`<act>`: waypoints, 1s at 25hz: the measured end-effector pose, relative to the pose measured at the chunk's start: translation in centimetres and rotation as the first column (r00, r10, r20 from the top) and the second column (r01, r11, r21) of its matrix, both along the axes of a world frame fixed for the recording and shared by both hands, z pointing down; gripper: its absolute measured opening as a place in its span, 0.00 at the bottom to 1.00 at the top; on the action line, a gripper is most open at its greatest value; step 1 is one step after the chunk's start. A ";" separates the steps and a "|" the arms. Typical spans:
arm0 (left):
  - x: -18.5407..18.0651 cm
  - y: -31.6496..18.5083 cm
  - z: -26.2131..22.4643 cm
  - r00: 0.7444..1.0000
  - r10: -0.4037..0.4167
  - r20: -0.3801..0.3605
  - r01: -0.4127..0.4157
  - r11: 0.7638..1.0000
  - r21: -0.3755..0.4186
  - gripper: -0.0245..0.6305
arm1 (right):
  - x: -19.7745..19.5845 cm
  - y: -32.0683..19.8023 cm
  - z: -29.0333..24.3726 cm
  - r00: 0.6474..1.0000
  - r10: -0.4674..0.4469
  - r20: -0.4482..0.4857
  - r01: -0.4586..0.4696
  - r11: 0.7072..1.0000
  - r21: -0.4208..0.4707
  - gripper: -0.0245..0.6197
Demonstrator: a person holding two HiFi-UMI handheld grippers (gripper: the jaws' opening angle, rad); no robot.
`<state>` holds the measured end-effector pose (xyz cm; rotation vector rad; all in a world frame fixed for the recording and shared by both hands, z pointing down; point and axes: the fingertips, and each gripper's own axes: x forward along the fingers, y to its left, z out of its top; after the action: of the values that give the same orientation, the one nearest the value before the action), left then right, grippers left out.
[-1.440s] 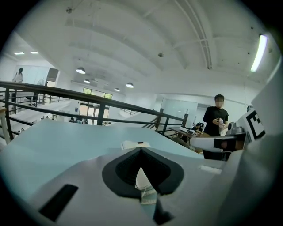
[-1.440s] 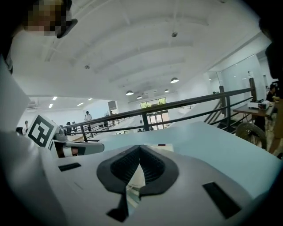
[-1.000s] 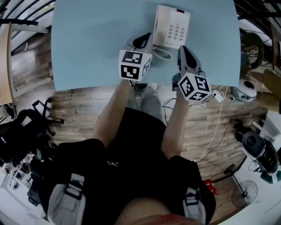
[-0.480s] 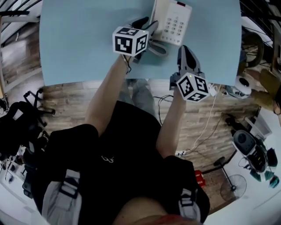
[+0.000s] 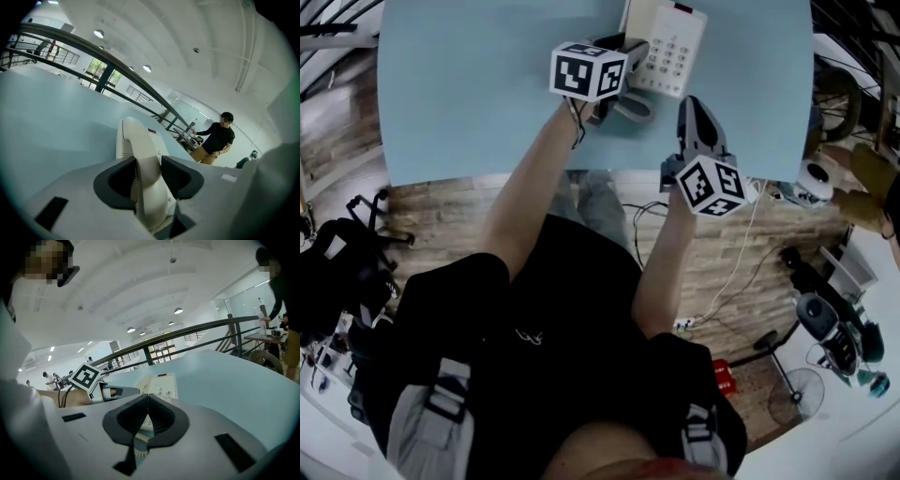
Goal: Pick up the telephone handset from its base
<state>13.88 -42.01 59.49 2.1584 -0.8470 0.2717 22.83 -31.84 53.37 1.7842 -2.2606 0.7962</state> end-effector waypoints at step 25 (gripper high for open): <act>-0.3 5.0 -18.5 0.979 -0.055 -0.195 0.104 0.963 0.250 0.19 | 1.3 0.1 -12.4 0.997 -0.071 -0.013 0.072 0.965 0.251 0.03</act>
<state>13.58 -37.05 40.99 2.3391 -0.8991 -0.0882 24.10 -31.75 40.97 1.7882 -2.5032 0.5102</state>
